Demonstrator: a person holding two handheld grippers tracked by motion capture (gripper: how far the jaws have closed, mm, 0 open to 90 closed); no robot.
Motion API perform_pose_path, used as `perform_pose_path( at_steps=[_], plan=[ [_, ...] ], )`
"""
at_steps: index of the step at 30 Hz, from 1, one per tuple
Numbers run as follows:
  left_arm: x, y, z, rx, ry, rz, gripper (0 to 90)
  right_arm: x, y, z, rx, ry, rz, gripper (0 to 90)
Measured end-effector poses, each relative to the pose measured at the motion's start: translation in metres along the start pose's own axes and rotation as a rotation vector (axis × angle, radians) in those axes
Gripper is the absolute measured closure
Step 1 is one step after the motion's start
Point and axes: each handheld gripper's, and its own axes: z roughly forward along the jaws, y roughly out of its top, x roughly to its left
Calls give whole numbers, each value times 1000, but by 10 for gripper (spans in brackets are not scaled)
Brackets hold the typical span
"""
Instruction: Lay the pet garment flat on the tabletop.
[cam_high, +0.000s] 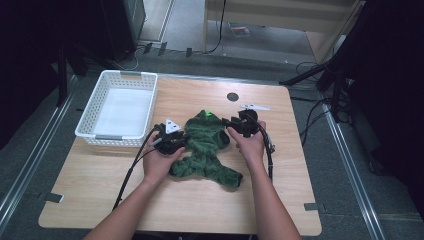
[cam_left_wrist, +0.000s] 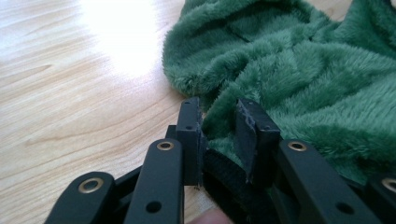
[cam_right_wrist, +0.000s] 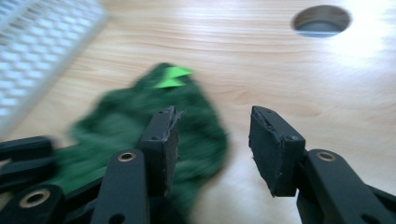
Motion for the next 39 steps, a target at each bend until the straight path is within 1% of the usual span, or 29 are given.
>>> perform_pose_path(
  at_steps=[2, 4, 5, 6, 7, 8, 9, 10, 12, 13, 14, 15, 18, 19, 20, 21, 22, 23, 24, 25, 26, 28, 30, 32, 33, 34, 36, 37, 39],
  plan=[
    [0, 0, 0, -4, -4, 5, 738, 10, -10, -10, 2, 30, -26, 502],
    [-1, 0, 0, -4, -4, 12, 769, 19, -23, -12, 35, 40, -68, 501],
    [-1, 0, 0, -1, -3, 16, 783, 23, -30, -11, 64, 34, -95, 547],
    [-2, 0, 0, 2, 0, 15, 801, 25, -36, -10, 96, 20, -125, 647],
    [-1, 0, 0, 10, 1, 12, 818, 26, -41, -9, 122, -2, -149, 685],
    [-1, 0, 1, 15, 2, 7, 844, 25, -45, -8, 134, -32, -153, 730],
    [-1, 0, 1, 27, 11, 1, 863, 22, -47, -8, 135, -44, -130, 789],
    [0, 0, 2, 30, 16, -5, 875, 18, -49, -8, 130, -40, -113, 805],
    [0, 1, 3, 43, 23, -5, 881, 14, -50, -8, 130, -61, -102, 816],
    [0, 1, 3, 45, 25, -7, 888, 13, -53, -6, 138, -87, -140, 819],
    [0, 1, 3, 48, 28, -10, 890, 13, -53, -6, 138, -87, -140, 819],
    [0, 1, 3, 48, 28, -15, 893, 13, -55, -6, 133, -100, -151, 826],
    [2, 1, 4, 48, 32, -40, 894, 11, -55, -6, 124, -106, -110, 828],
    [2, 1, 4, 51, 30, -41, 894, 11, -55, -6, 124, -106, -110, 828],
    [3, 1, 4, 52, 28, -41, 858, 12, -55, -6, 126, -107, -111, 826],
    [4, 1, 3, 46, 17, -47, 858, 12, -55, -6, 129, -106, -116, 817],
    [5, 1, 3, 33, 7, -57, 783, 13, -54, -7, 126, -96, -115, 792],
    [8, 0, 1, 15, -20, -68, 621, 17, -52, -14, 84, -78, -119, 645],
    [9, 0, -1, -3, -31, -76, 621, 17, -52, -14, 84, -78, -119, 645],
    [10, -2, -3, -30, -41, -85, 549, 19, -51, -23, 39, -65, -119, 634],
    [10, -3, -7, -47, -47, -90, 549, 19, -51, -23, 39, -65, -119, 634],
    [8, -5, -12, -57, -53, -103, 475, 23, -49, -35, -6, -51, -114, 598],
    [4, -7, -15, -35, -78, -109, 463, 28, -50, -46, -35, -42, -112, 581],
    [-2, -8, -18, -19, -111, -84, 455, 33, -54, -56, -46, -30, -120, 569],
    [-6, -9, -19, -21, -113, -69, 453, 36, -57, -59, -44, -17, -122, 566],
    [-9, -9, -22, -21, -126, -60, 453, 38, -61, -62, -37, -5, -120, 563],
    [-14, -8, -29, -32, -117, -46, 454, 43, -69, -66, -20, 7, -133, 558],
    [-17, -8, -35, -48, -108, -49, 462, 47, -77, -69, -3, 21, -135, 557],
    [-19, -8, -46, -79, -97, -59, 469, 49, -79, -70, 5, 20, -142, 557]
  ],
)
